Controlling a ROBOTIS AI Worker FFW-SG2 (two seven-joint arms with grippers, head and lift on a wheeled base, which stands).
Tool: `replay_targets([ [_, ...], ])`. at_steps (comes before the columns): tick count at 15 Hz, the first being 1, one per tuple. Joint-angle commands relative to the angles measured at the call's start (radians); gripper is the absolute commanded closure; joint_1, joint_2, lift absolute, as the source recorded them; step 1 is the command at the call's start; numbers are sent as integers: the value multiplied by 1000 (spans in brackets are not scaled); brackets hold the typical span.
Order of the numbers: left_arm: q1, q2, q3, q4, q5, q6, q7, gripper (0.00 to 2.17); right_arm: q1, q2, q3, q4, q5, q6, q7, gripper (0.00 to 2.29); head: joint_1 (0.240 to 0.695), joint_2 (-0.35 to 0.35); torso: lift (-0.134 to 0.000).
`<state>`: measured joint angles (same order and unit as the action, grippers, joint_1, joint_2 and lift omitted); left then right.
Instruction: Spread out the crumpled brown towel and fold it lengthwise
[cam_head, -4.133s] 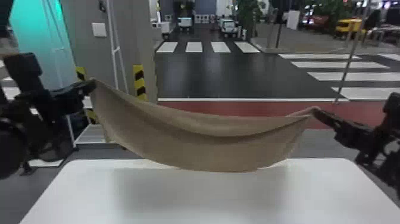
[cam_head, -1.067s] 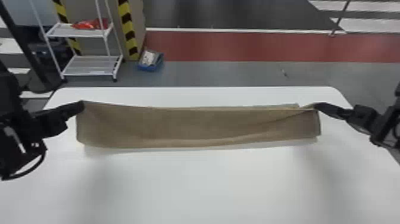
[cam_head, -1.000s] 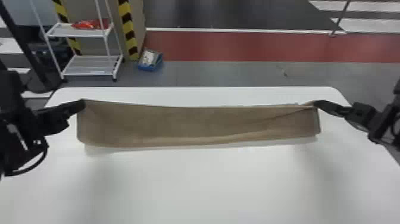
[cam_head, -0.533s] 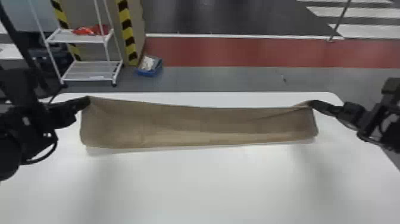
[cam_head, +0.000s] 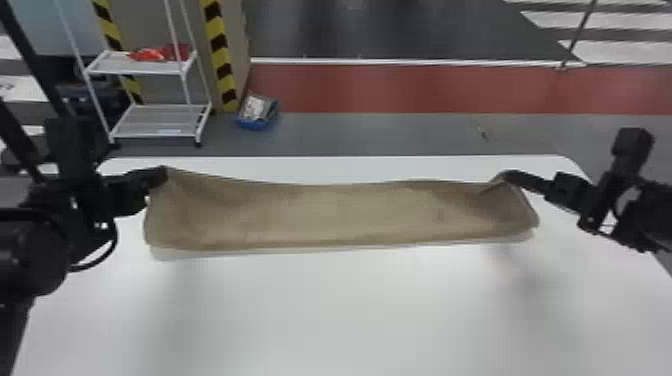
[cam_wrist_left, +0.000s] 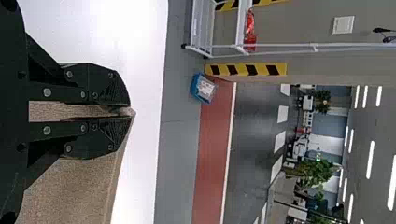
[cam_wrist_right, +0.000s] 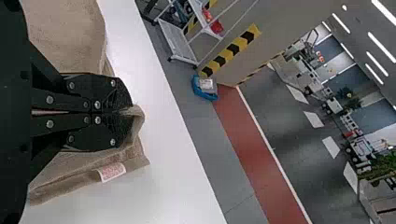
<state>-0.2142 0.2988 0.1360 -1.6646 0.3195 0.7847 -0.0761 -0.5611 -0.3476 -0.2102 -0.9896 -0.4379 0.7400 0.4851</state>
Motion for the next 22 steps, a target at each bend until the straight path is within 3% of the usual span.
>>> replay_targets([
  [1, 3, -1, -13, 6, -25, 0, 2, 1025, 0, 10, 28, 8, 2, -44, -16, 1632, 668, -8, -128],
  [2, 3, -1, -24, 16, -30, -21, 9, 937, 1, 16, 41, 12, 2, -78, -25, 1335, 669, -5, -128],
  [3, 7, -4, -29, 25, -45, -74, 9, 576, 4, 24, 51, 14, 5, -90, -34, 967, 670, -4, -128],
  [4, 18, -4, -32, 31, -65, -138, 9, 178, 12, 24, 54, 14, 21, -96, -51, 458, 671, -2, -128],
  [5, 30, -4, -32, 31, -73, -193, 19, 29, 20, 24, 54, 12, 19, -115, -53, 87, 669, 0, -128],
  [10, 101, 5, 13, 2, -63, -224, 48, 29, 109, 15, 32, -90, 19, -152, -88, 46, 670, 6, -128],
  [15, 199, 6, 105, -57, 78, -261, 29, 39, 187, -16, -21, -149, 21, -164, -106, 49, 689, 10, -128],
  [17, 193, 23, 123, -46, 113, -255, 1, 43, 205, -30, -26, -176, 18, -130, -85, 83, 695, -5, -128],
  [19, 157, 52, 108, -32, 107, -224, -5, 66, 204, -53, -17, -176, 36, -112, -60, 97, 695, -6, -128],
  [22, 108, 69, 82, -17, 93, -117, -33, 66, 205, -57, -8, -207, 80, -99, -45, 127, 695, -8, -128],
])
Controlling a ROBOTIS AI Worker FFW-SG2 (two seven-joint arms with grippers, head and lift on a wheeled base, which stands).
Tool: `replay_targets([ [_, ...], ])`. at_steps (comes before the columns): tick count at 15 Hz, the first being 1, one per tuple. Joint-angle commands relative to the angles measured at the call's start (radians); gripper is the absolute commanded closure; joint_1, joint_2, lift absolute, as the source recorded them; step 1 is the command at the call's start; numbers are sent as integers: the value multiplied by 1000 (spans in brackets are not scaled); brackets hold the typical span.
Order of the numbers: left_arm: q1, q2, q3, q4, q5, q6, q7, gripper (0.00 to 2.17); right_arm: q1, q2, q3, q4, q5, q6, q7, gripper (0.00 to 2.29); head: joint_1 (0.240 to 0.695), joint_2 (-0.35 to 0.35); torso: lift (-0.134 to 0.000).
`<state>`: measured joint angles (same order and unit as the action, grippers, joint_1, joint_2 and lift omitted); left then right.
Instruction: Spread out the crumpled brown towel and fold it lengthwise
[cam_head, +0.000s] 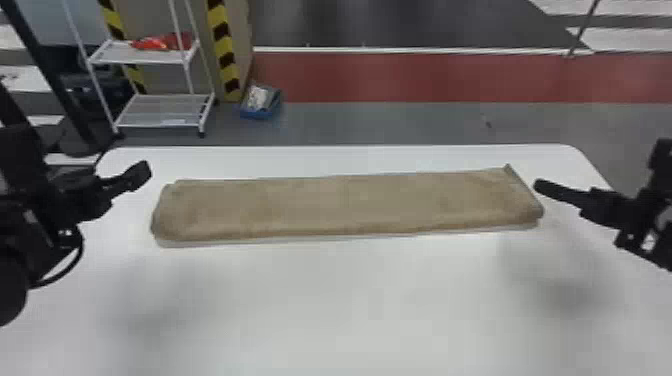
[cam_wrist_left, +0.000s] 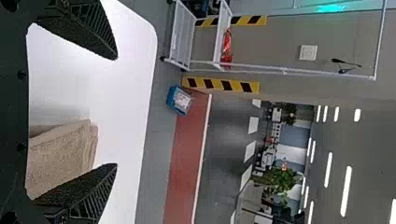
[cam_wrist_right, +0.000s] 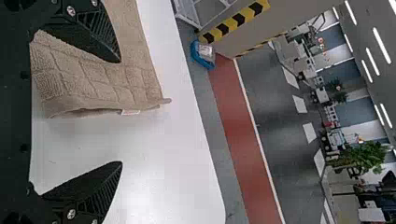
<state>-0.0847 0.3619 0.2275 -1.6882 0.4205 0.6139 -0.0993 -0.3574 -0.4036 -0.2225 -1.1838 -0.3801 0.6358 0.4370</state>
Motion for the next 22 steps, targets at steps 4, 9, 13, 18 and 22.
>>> replay_targets([
  [4, -72, 6, -59, 39, -42, 146, -31, 66, -14, -7, 25, -25, 98, 5, 32, 130, 695, -22, -128],
  [9, -106, -6, -109, 73, -74, 152, -31, 66, -37, -23, 52, -23, 170, 32, 60, 130, 695, -42, -128],
  [13, -147, -9, -146, 127, -97, 152, -31, 87, -49, -27, 68, -7, 225, 23, 60, 127, 695, -59, -128],
  [18, -207, -17, -175, 226, -137, 152, -33, 90, -77, -27, 80, 47, 257, -4, 62, 127, 695, -71, -128],
  [22, -239, -17, -175, 272, -143, 140, -37, 90, -118, -27, 83, 109, 270, -23, 74, 127, 695, -70, -128],
])
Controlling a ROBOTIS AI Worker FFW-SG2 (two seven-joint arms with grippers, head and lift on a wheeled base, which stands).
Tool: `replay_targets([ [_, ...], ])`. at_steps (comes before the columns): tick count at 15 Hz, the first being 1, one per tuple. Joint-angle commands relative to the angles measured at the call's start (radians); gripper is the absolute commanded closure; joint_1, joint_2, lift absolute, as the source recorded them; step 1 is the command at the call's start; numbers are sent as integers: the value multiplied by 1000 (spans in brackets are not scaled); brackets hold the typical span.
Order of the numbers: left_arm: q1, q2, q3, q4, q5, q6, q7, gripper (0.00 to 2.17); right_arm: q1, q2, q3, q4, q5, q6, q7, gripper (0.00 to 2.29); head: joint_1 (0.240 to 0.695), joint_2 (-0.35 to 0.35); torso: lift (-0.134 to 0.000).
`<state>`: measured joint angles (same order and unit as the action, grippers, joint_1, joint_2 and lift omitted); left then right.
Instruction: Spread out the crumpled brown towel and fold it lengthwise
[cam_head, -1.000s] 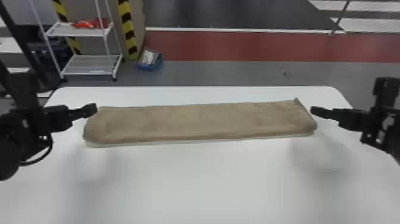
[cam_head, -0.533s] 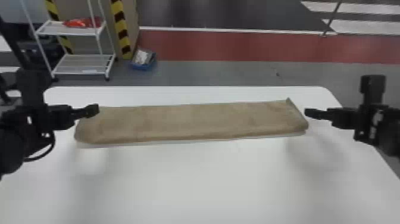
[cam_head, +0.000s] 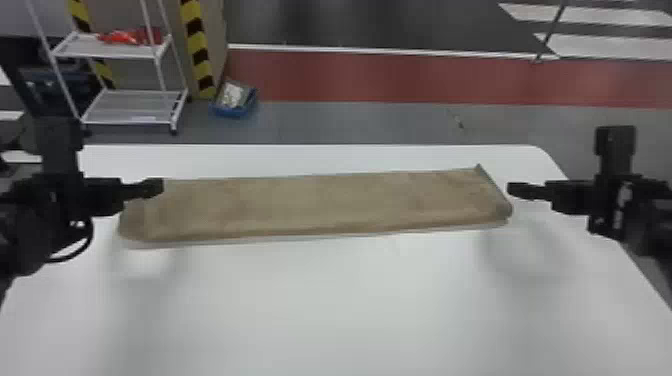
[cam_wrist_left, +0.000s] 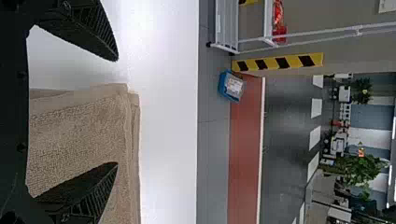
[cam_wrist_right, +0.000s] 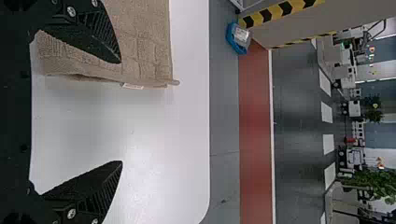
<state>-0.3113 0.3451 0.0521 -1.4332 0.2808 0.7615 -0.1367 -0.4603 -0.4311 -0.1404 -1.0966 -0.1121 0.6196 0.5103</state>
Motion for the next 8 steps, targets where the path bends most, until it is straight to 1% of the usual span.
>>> replay_targets([
  [1, -15, 0, 0, 27, -5, -17, -1, 90, -20, 0, 7, 31, 3, -16, 0, 127, 695, -69, -128],
  [4, -32, 0, -6, 59, -14, -26, -6, 90, -31, 2, 8, 50, 5, -28, 0, 127, 695, -65, -128],
  [8, -37, 2, -6, 66, -15, -29, -14, 90, -37, 3, 8, 58, 8, -28, -1, 127, 695, -63, -128],
])
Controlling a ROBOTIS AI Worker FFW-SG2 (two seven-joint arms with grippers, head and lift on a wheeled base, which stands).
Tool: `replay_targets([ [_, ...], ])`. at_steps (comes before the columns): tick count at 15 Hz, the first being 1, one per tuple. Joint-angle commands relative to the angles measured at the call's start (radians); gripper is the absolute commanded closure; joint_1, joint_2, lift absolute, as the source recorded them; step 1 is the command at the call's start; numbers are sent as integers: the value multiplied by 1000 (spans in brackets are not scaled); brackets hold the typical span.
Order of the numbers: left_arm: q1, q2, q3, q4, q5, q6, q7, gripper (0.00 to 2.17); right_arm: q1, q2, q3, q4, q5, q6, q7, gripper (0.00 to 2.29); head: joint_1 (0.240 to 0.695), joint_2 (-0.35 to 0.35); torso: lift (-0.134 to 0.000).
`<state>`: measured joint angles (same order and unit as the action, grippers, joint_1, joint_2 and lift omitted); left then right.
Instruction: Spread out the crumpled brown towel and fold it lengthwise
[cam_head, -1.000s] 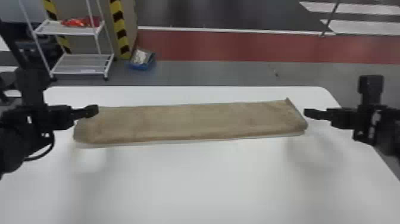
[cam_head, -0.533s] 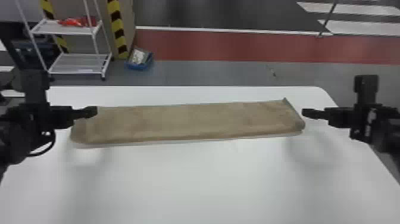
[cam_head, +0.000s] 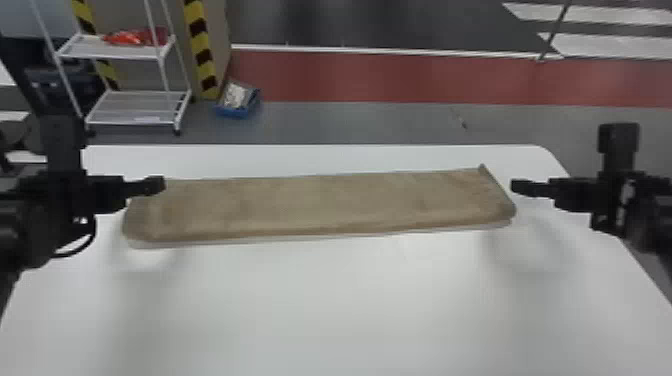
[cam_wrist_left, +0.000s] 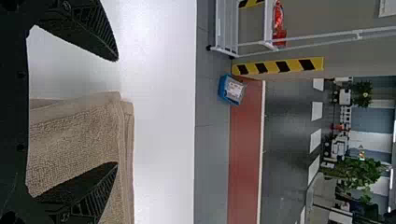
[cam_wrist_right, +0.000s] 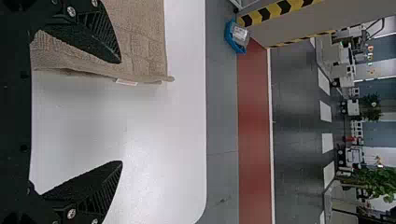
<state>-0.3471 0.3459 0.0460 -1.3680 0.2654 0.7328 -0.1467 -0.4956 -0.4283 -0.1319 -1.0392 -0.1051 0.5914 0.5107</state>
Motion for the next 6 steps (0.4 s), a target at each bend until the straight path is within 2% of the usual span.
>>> replay_targets([
  [1, -3, -1, 0, 3, 0, 0, -4, 90, -1, 0, 0, 1, 1, 0, 0, 130, 695, -63, -128],
  [6, -6, -1, -1, 12, -2, -3, -5, 90, -1, -1, -2, 2, 1, 0, 0, 130, 695, -63, -128],
])
